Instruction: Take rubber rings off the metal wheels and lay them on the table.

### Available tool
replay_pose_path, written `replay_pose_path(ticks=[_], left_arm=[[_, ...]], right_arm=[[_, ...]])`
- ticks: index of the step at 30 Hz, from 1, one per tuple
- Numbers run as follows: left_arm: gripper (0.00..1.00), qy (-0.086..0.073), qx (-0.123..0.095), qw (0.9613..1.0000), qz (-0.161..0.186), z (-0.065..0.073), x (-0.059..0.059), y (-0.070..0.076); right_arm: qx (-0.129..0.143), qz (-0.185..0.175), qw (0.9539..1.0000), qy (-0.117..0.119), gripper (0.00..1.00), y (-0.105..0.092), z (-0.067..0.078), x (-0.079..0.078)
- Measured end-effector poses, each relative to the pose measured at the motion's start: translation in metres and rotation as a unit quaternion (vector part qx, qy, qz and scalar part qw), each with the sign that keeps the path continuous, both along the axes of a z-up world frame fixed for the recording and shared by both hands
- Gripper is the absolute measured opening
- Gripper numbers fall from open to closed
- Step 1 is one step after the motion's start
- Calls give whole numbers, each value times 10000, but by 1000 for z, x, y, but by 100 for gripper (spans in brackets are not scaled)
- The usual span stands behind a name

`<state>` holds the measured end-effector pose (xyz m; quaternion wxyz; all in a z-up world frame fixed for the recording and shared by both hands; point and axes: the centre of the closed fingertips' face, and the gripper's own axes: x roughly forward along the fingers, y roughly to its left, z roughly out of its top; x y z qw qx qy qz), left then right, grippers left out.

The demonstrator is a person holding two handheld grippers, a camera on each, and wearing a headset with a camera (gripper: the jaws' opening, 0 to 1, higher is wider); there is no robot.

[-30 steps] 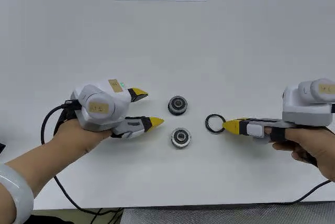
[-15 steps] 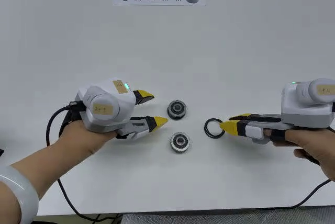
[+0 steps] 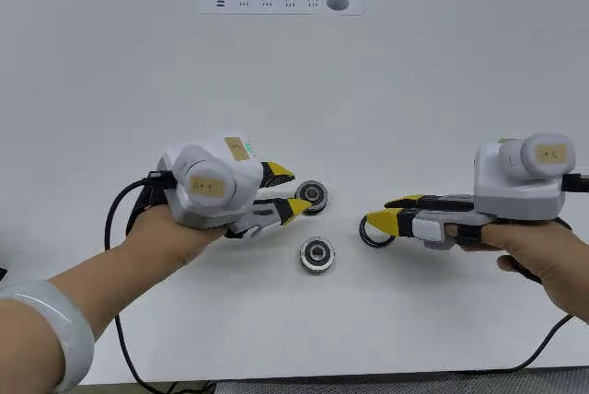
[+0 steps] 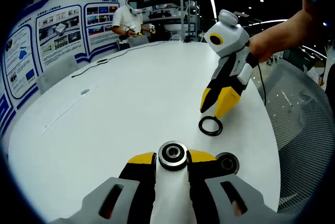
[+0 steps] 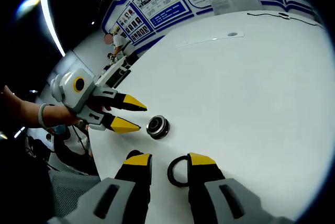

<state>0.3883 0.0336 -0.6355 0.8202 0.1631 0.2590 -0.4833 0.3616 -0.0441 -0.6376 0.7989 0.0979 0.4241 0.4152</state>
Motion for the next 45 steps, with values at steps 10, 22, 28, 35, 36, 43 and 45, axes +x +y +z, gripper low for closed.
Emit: replay_pose_path(ticks=[10,22,28,35,36,43,45], left_arm=[[19,29,251,9995,-205,-9,1,-12],[16,67,475,9985,-281,-18,3,-13],[14,20,560,9977,-377,-18,3,-13],[13,61,572,9975,-421,-18,3,-13],[13,70,564,9975,-421,-18,3,-13],[13,82,534,9977,-408,-18,3,-13],[13,80,533,9977,-407,-18,3,-13]], right_arm=[[58,40,10000,15,28,5,1,0],[98,46,9999,19,27,9,1,1],[231,27,9997,61,27,16,3,5],[490,-25,9984,281,27,31,3,13],[517,-26,9982,306,27,32,3,14],[635,-91,9963,575,27,43,-2,20],[651,-81,9959,627,27,45,-4,21]])
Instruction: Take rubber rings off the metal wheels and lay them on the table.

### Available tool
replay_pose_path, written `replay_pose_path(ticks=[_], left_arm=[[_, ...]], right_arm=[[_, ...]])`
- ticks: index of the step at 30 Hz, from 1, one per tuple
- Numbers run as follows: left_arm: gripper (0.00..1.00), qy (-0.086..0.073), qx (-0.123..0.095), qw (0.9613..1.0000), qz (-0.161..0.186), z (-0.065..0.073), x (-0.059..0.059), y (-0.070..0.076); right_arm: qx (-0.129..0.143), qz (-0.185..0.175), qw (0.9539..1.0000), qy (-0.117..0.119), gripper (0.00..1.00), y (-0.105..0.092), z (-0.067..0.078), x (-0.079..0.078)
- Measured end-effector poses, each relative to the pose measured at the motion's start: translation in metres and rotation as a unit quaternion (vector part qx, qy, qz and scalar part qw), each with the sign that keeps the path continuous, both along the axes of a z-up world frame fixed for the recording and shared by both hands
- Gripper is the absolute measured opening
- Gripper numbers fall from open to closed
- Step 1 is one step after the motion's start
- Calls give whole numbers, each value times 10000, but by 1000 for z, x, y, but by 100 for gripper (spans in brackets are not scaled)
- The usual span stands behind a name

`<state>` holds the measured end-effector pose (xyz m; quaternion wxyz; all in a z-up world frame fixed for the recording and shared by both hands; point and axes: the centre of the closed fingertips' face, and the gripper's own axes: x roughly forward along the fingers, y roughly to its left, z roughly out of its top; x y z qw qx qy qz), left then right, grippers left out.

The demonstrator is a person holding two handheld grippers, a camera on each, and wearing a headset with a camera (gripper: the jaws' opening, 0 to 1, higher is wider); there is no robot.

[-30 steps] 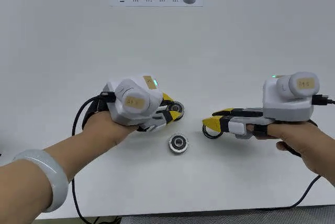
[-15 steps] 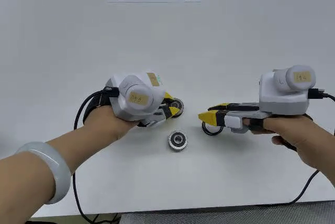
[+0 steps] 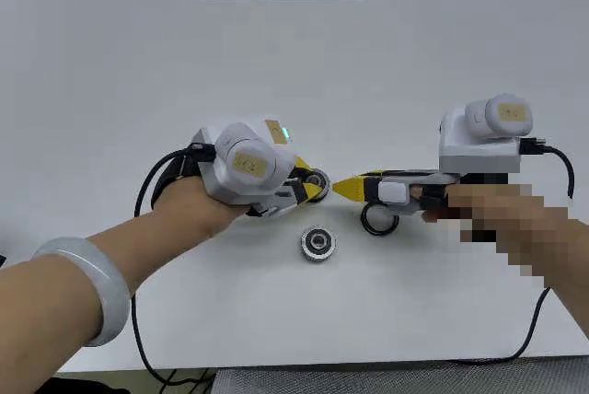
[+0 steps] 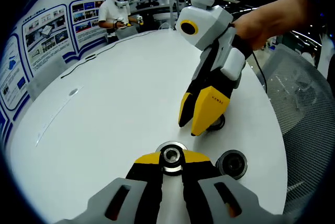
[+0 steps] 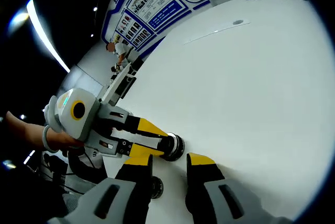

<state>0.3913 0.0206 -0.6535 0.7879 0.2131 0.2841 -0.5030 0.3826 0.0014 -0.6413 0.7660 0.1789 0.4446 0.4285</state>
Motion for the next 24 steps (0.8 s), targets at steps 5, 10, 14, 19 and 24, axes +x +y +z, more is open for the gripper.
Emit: replay_pose_path(ticks=[5,10,14,19,24], left_arm=[[13,2,-21,10000,19,0,0,0],[13,2,-30,10000,24,0,0,0],[13,4,-42,10000,35,0,0,0],[13,-3,-52,10000,24,0,0,0],[13,-10,-76,10000,32,0,0,0]], right_arm=[[47,18,9998,189,27,5,-4,0],[81,-18,9992,385,27,6,-8,1],[136,-29,9985,526,27,7,-10,0],[225,-53,9977,637,28,9,-10,0],[299,-8,9967,752,29,13,-12,-2]])
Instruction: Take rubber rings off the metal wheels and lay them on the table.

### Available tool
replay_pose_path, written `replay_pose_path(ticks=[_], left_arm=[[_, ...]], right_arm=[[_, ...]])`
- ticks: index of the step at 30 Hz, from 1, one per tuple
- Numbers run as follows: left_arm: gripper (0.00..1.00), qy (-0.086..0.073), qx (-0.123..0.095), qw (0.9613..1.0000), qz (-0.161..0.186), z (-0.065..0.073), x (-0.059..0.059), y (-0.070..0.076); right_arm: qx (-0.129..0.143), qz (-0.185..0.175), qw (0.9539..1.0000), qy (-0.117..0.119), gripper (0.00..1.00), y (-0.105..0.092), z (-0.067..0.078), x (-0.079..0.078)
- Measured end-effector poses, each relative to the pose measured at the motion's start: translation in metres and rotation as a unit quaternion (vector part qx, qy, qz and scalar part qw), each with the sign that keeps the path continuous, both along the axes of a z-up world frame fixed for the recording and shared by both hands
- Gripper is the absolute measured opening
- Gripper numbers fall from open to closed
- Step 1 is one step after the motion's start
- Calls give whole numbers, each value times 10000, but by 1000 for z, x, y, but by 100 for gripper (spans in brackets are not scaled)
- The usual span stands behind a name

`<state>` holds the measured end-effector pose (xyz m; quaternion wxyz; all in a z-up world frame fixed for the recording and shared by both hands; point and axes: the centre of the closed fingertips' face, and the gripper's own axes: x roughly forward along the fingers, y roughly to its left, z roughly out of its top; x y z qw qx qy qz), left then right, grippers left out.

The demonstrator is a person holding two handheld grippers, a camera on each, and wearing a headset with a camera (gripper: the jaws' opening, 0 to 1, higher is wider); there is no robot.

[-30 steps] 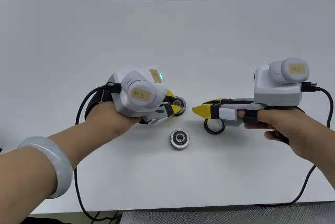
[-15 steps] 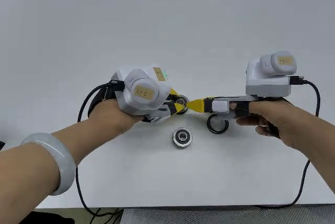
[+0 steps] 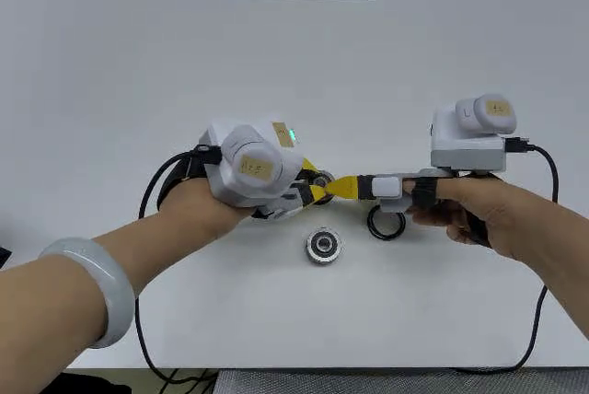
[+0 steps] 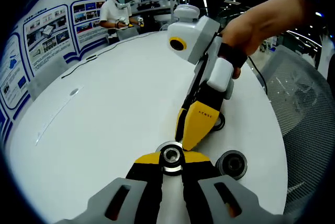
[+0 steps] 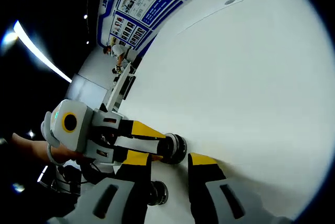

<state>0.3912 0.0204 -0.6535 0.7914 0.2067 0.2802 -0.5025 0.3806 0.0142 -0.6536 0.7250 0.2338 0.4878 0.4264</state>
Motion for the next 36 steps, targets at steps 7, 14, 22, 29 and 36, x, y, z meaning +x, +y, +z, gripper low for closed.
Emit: replay_pose_path(ticks=[7,14,22,29,36], left_arm=[[13,5,-36,10000,11,0,0,0],[13,6,-63,10000,20,0,0,1],[13,3,-71,10000,20,-1,0,1],[13,3,-74,10000,23,-1,0,1],[13,14,-80,10000,36,-1,0,1]], right_arm=[[185,-47,9997,138,29,3,1,2],[374,-95,9988,287,30,6,3,2],[464,-36,9987,190,30,3,13,0],[423,-13,9991,68,22,-2,13,0],[234,11,9997,2,16,-3,7,1]])
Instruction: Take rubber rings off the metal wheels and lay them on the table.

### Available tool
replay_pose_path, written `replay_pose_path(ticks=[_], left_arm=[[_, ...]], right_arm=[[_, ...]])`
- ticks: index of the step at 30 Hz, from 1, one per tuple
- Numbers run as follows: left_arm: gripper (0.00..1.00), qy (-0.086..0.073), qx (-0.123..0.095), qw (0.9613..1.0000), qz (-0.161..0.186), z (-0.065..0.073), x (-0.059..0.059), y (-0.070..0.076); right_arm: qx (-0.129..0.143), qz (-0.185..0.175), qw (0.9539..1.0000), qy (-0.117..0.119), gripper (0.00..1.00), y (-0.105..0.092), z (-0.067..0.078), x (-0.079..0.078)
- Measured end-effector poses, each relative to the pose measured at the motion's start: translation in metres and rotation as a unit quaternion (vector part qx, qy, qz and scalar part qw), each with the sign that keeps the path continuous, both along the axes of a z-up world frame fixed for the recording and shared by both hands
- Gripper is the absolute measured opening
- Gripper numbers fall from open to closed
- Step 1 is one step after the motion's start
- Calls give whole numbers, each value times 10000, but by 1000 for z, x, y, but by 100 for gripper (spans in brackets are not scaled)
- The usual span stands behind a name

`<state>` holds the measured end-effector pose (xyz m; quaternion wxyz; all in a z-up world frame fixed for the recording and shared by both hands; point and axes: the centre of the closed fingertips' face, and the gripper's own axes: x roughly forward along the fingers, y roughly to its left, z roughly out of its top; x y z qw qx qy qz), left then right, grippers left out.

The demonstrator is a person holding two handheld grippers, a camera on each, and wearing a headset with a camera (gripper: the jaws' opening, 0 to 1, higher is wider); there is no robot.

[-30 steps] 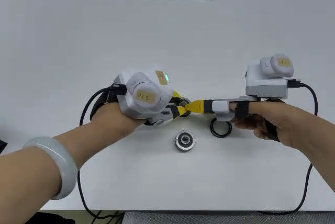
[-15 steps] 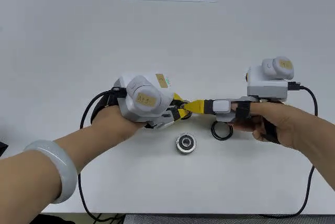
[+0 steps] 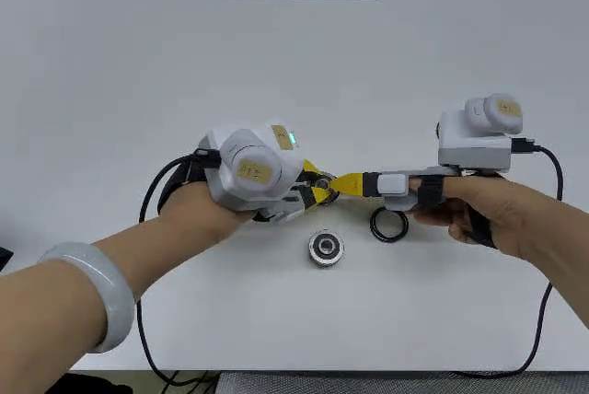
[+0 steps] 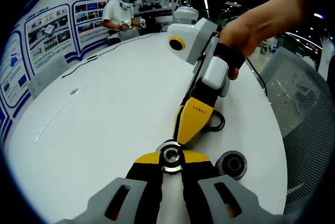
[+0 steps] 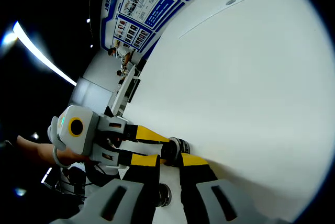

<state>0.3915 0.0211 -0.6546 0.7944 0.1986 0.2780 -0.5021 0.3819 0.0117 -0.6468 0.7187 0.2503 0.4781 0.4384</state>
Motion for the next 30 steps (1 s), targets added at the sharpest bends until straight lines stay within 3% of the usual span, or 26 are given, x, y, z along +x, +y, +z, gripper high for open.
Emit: replay_pose_path(ticks=[8,30], left_arm=[[13,1,-4,10000,-10,0,0,0],[13,5,23,10000,-39,0,-1,0]], right_arm=[[-291,-29,9995,-112,3,-3,-9,4],[-262,-21,9996,-138,1,4,-2,3]])
